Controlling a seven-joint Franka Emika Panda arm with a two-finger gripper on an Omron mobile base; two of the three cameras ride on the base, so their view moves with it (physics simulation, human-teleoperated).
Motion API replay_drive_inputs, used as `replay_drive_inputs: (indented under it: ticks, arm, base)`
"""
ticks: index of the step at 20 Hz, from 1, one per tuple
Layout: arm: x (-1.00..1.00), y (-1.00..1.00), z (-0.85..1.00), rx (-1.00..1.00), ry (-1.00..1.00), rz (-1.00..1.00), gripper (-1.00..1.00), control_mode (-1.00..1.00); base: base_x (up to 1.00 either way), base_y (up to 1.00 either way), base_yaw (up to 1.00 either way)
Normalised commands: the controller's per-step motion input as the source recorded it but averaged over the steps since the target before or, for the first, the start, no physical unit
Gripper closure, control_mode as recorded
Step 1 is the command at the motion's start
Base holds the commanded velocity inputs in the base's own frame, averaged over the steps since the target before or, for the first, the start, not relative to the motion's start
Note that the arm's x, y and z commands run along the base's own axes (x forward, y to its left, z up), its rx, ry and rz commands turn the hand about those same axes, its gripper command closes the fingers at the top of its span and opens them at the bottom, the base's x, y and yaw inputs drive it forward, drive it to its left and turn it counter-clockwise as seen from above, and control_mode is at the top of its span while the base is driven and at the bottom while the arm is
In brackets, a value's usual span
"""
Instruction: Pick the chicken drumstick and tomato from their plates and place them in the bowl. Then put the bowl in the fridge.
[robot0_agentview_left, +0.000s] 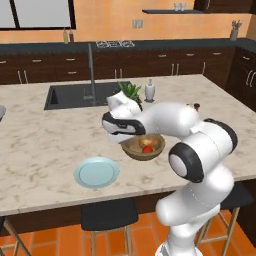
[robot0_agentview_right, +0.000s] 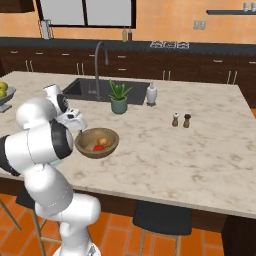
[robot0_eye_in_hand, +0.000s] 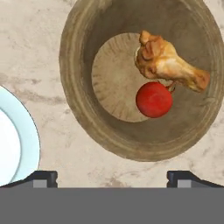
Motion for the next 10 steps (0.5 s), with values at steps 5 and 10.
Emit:
replay_drive_inputs:
  ticks: [5,10]
  arm:
    - [0.03,0.27,-0.19,-0.14,-0.01,0.00,-1.00,-1.00]
    - [0.07,-0.02,-0.21,0.00,-0.19,0.20,-1.00,-1.00]
  base:
    - [0.00,0.00,0.00]
    - [0.00,0.00,0.00]
